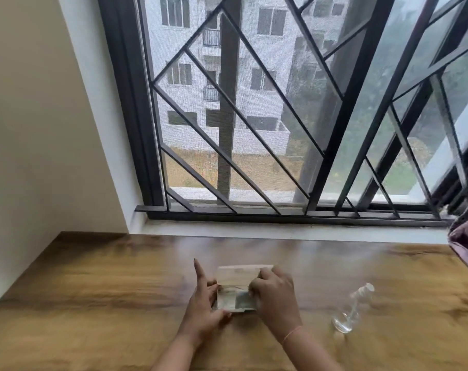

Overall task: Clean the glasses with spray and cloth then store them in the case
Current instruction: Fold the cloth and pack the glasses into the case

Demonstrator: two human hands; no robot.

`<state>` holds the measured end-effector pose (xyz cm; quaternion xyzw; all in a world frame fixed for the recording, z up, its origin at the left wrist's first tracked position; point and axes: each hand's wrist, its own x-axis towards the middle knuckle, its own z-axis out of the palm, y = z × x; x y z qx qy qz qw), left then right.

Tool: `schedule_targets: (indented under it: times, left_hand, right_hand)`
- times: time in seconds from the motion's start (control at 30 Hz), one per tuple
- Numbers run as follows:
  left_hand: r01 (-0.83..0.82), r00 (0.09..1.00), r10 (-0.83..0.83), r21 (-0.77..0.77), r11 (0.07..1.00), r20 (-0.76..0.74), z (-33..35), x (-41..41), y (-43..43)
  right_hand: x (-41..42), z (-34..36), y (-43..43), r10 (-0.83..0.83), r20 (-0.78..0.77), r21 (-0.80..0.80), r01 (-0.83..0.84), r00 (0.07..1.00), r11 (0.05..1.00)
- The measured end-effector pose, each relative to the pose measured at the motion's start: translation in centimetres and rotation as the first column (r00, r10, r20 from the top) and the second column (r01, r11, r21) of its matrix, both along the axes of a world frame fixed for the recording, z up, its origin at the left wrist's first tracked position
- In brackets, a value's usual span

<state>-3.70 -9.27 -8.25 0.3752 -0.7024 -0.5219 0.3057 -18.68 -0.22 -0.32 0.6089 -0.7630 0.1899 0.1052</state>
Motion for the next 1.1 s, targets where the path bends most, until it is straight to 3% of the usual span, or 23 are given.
schedule_targets:
  times: [0.2,0.43,0.7,0.93,1.1]
  left_hand:
    - [-0.007,1.0,0.007,0.005,1.0,-0.024,0.2,0.0,0.0]
    - [-0.008,0.999,0.009,0.017,1.0,-0.05,0.3,0.0,0.0]
    - [-0.002,0.999,0.003,0.046,0.999,-0.035,0.2,-0.1,0.0]
    - [-0.012,1.0,0.012,0.046,0.999,-0.01,0.2,0.0,0.0]
    - [-0.02,1.0,0.02,0.039,0.999,0.001,0.3,-0.1,0.1]
  right_hand:
    - [-0.3,-0.7,-2.0,-0.053,-0.074,-0.025,0.051,0.996,0.998]
    - [0.1,-2.6,-2.3,-0.127,-0.165,-0.191,0.095,0.978,0.977]
    - [0.2,-2.4,-2.7,-0.203,-0.17,-0.237,0.16,0.964,0.958]
    - [-1.0,-2.2,-1.9,-0.099,-0.052,-0.38,0.072,0.994,0.922]
    - [-2.0,-1.2,-1.9,0.044,-0.068,-0.225,-0.058,0.997,0.973]
